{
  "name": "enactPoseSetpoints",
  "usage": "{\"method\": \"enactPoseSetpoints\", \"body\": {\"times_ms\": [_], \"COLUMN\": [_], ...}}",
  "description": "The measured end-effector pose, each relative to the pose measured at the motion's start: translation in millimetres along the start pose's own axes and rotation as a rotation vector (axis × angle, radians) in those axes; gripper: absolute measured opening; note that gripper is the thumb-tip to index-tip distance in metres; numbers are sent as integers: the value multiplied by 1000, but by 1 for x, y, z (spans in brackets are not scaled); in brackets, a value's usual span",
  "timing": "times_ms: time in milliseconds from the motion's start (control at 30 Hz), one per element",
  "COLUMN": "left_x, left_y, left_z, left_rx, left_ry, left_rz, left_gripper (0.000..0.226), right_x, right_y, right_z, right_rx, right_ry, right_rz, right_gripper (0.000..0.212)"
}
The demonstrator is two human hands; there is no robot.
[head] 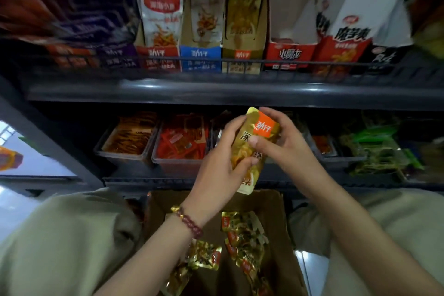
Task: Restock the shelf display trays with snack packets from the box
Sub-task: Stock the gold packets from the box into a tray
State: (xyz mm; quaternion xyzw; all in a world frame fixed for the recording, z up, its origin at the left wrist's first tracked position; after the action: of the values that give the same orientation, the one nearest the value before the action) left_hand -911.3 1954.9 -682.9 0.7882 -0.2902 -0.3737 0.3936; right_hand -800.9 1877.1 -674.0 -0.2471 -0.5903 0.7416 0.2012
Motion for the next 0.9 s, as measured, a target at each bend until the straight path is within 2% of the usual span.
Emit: {"method": "enactPoseSetpoints", "body": {"times_ms": [67,100,233,333,567,767,900], "left_x": [1,0,0,0,-18,-43,-63], "left_y": [1,0,-1,6,17,35,46], "left_z": [-6,-9,-19,-22,-30,-62,-91], "left_rx": [-34,-51,-44,-3,99,241,380], "left_ry": [74,115,120,116,145,255,279], "left_rz": [55,73,67,59,-36,-71,-287], "left_gripper": [79,78,41,33,31,31,39], "right_x": [-6,-7,-8,-3,8,8,-1], "right_y": [-6,-8,-15,-23,-45,-99,-140], "right_z": [-2,-2,-7,-9,-12,-14,-22], "right_rx": [12,12,25,-25,-88,-157,-349], "right_ry": [26,31,61,35,19,-133,-28], "right_rz": [-70,-104,-141,-100,-53,71,127], "right_gripper": [61,58,36,28,28,40,35]}}
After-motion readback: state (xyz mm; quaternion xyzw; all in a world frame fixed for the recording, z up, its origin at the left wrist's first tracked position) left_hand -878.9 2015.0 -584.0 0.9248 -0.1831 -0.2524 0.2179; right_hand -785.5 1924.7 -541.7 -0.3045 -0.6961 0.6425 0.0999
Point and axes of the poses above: each hand's wrist, its own z-axis away from the middle knuckle, its own x-axis out of the palm, y = z × x, the point moved 5 cm from there along -z, towards the middle knuckle, and after that the axes turned 14 degrees about x, right-handed, at the moved point
